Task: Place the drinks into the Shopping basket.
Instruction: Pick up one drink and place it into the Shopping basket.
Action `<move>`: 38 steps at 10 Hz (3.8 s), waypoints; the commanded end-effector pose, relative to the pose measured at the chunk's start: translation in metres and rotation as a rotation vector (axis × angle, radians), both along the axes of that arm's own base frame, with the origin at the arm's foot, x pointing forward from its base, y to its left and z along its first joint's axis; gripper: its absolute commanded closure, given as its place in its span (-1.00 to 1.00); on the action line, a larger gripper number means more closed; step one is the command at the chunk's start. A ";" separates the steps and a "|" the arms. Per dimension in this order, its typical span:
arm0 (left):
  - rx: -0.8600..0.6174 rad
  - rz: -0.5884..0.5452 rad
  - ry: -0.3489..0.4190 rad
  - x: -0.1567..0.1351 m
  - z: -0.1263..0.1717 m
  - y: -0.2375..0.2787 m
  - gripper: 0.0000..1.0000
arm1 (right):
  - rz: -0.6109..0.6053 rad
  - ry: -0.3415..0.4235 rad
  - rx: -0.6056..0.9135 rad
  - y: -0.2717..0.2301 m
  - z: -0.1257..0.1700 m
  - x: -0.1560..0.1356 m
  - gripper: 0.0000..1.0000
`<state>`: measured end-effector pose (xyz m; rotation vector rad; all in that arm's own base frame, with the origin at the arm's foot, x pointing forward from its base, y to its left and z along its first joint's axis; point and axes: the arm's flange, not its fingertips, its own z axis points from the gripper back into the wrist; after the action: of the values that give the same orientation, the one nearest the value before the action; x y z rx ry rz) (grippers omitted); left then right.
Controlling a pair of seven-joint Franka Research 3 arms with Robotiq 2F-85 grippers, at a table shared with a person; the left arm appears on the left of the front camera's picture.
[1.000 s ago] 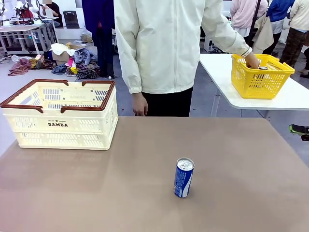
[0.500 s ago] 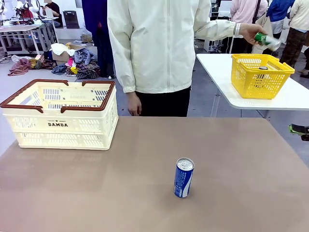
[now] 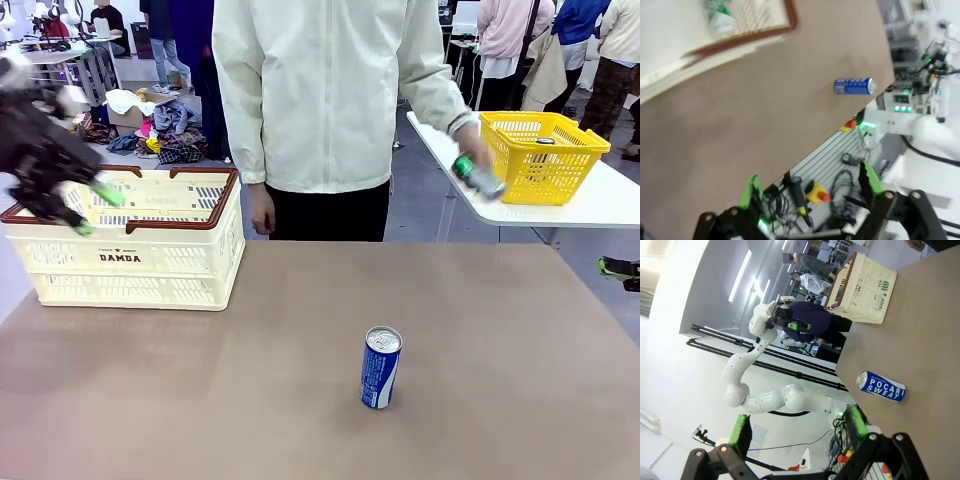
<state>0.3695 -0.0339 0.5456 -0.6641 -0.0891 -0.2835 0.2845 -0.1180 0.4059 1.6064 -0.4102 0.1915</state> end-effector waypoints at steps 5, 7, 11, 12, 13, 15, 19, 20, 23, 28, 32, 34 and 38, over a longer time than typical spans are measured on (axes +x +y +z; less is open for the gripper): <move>0.050 -0.030 -0.076 0.000 -0.034 -0.061 -1.00 | -0.007 0.008 0.015 -0.001 0.006 0.001 -1.00; -0.072 0.112 -0.094 0.014 -0.024 0.007 -1.00 | -0.007 0.008 0.015 -0.001 0.006 0.001 -1.00; -0.383 0.441 -0.063 -0.030 0.000 0.251 -1.00 | -0.007 0.008 0.015 -0.001 0.006 0.001 -1.00; -0.425 0.443 -0.091 -0.043 -0.008 0.260 -1.00 | -0.007 0.008 0.015 -0.001 0.006 0.001 -1.00; -0.456 0.444 -0.121 -0.052 -0.011 0.265 -1.00 | -0.007 0.008 0.015 -0.001 0.006 0.001 -1.00; -0.441 0.457 -0.108 -0.059 0.002 0.248 -1.00 | -0.007 0.008 0.015 -0.001 0.006 0.001 -1.00; -0.026 0.414 -0.138 -0.077 0.051 0.024 -1.00 | -0.007 0.008 0.015 -0.001 0.006 0.001 -1.00; 0.101 0.423 -0.213 -0.084 0.048 -0.041 -1.00 | -0.007 0.008 0.015 -0.001 0.006 0.001 -1.00; 0.298 0.164 -0.281 -0.082 0.017 -0.204 -1.00 | -0.007 0.008 0.015 -0.001 0.006 0.001 -1.00; 0.314 0.275 -0.082 -0.079 -0.056 -0.381 -1.00 | -0.007 0.008 0.015 -0.001 0.006 0.001 -1.00; 0.346 0.245 0.006 -0.090 -0.073 -0.394 -1.00 | -0.007 0.008 0.015 -0.001 0.006 0.001 -1.00; 0.346 0.245 0.006 -0.090 -0.073 -0.394 -1.00 | -0.007 0.008 0.015 -0.001 0.006 0.001 -1.00; 0.396 0.212 0.063 -0.099 -0.079 -0.415 -1.00 | -0.007 0.008 0.015 -0.001 0.006 0.001 -1.00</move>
<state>0.2755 -0.4412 0.4680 -0.2975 -0.0494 -0.0645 0.2845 -0.1182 0.4060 1.6062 -0.4109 0.1909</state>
